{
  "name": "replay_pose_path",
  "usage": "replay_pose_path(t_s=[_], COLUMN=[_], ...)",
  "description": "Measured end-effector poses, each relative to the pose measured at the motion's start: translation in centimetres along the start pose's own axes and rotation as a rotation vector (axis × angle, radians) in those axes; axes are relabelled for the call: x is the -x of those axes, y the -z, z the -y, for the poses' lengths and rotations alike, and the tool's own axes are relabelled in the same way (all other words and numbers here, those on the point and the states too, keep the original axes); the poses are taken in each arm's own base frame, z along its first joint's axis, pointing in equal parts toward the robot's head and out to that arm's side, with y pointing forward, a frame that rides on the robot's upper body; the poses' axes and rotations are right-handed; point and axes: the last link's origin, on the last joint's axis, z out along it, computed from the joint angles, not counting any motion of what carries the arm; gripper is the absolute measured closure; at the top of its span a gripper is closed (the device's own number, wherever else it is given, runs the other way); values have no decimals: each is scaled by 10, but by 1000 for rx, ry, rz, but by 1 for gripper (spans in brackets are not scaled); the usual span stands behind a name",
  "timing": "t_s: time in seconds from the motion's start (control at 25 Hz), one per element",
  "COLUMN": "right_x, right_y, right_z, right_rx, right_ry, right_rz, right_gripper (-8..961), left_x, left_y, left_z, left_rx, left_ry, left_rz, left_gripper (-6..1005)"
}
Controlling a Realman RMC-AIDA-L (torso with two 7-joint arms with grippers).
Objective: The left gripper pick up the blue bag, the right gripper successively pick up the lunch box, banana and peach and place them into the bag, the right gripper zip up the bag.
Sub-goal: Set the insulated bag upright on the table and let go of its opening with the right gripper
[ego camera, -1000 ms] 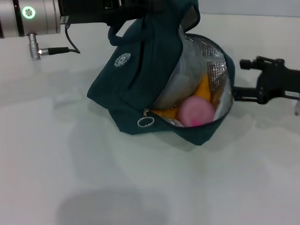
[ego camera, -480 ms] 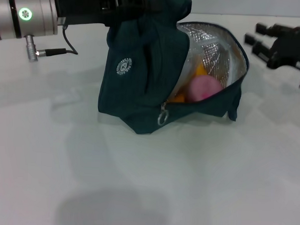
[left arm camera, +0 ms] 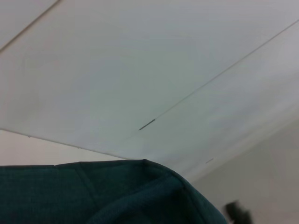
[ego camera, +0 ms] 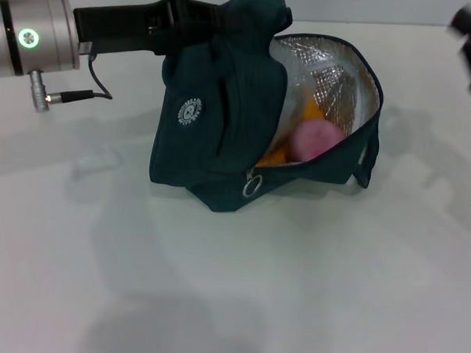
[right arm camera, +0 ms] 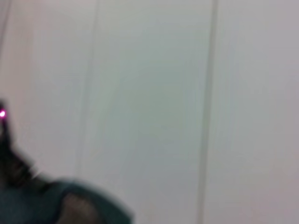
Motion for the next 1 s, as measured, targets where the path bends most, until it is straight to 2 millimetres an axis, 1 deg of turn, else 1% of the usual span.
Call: replay_pose_path(t_s=[0.08, 0.2, 0.32, 0.44, 0.52, 0.68, 0.76, 1.0], right_x=[-12, -25, -29, -33, -37, -43, -47, -54], right_y=[-4, -2, 2, -1, -11, -34, -42, -49], right_z=[-5, -3, -2, 1, 0, -7, -12, -20], right_rx=[42, 8, -12, -26, -10, 49, 76, 114], right_ry=[-30, -51, -55, -48, -39, -20, -15, -9], right_rz=[-99, -182, -201, -238, -278, -364, -406, -467], right_gripper=[882, 959, 876, 799, 757, 673, 631, 359], left_x=[0, -2, -4, -5, -4, -4, -4, -4], left_y=[1, 1, 4, 4, 4, 5, 5, 6], left_z=[0, 0, 0, 1, 1, 1, 1, 1], left_rx=[1, 0, -4, -6, -7, -7, -5, 0], left_ry=[0, -3, -3, -4, -3, 2, 2, 4], left_rz=[-4, -3, -7, -10, -11, -14, -15, -20], left_gripper=[932, 932, 932, 932, 932, 932, 932, 932])
